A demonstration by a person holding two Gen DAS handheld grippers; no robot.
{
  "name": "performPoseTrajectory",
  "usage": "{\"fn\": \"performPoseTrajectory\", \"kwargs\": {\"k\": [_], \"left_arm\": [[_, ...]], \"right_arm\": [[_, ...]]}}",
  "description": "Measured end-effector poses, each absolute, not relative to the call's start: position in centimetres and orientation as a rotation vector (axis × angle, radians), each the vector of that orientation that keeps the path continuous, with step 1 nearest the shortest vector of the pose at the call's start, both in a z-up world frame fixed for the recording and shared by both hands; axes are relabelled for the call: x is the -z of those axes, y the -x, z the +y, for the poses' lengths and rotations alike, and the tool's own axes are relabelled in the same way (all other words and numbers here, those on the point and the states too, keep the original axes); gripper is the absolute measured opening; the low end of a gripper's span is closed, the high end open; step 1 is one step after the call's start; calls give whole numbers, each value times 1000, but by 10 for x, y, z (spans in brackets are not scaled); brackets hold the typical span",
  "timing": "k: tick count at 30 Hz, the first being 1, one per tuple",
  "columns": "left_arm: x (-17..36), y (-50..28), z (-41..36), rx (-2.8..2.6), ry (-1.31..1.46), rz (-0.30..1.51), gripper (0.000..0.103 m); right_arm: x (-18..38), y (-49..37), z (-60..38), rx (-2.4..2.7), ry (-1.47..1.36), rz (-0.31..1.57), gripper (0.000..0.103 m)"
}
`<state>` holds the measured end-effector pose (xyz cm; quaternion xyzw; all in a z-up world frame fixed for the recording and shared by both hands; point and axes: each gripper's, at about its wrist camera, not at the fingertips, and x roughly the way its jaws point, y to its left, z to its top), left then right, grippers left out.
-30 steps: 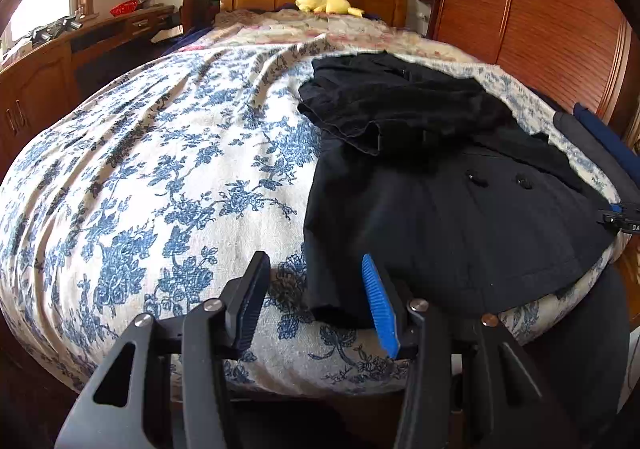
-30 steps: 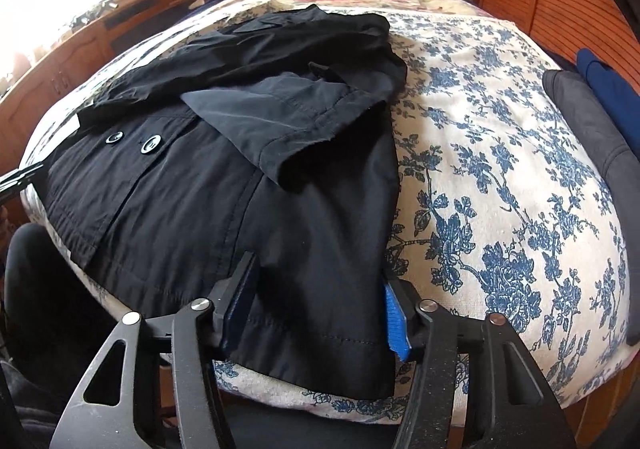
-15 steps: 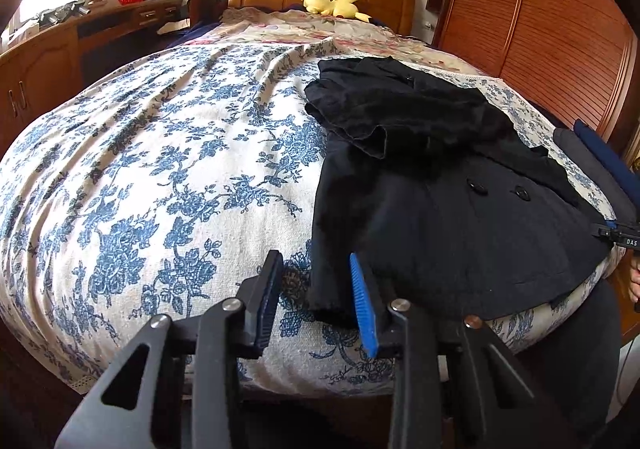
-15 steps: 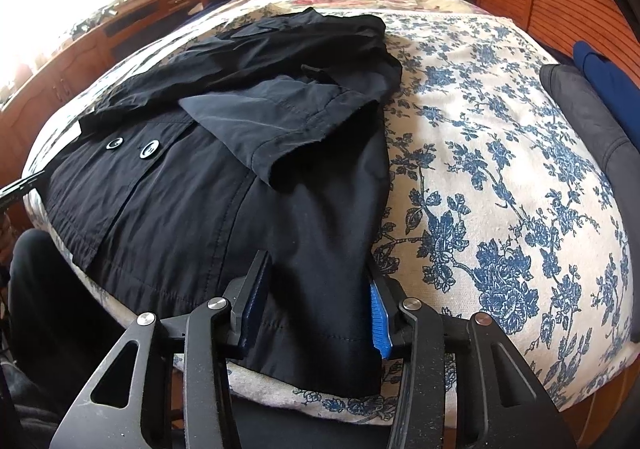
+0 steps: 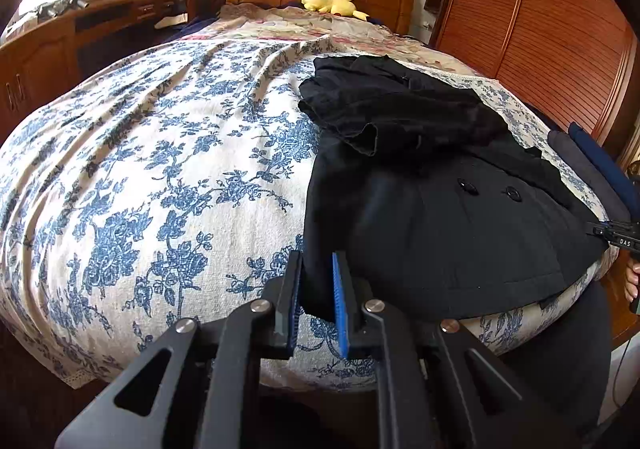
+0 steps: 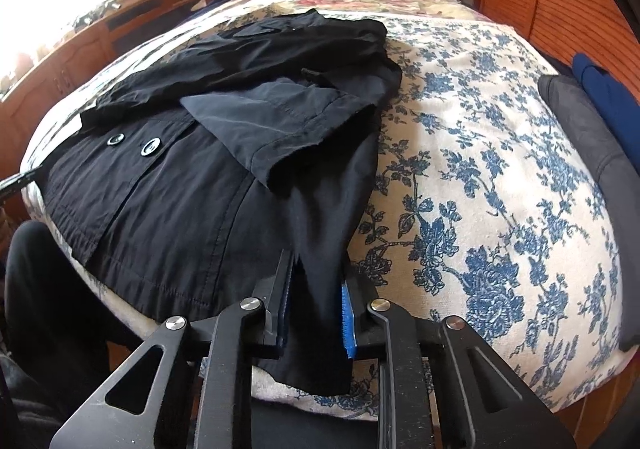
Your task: Fold large clothes
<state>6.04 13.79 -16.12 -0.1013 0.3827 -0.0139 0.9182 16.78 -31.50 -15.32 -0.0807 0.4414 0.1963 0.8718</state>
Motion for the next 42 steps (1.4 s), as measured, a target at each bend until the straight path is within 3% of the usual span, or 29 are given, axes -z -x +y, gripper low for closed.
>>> {"fn": "performPoseTrajectory", "kwargs": {"k": [6,9,13,28,35,42], "left_arm": [[163,-62,136,21,184,793,14],[154,-61,131,36,155,772,3],[117,-52,124,27,102,684,2],[-13,35,146,-27,86,394,2],[-44,67,145,-21,86,310,2],[-42,27,151,-41,87,330,2]], "right_arm": [[148,-166,-314,-419,172,907,13],[145,-166,-313,-428,165,898,7],[126,-162,-313,-457,142,829,3],[0,-93,-303,-579,105,569,2],[-35,-49,-319,-615,98,500,2],[-36,-59,-316,-604,122,495,2]]}}
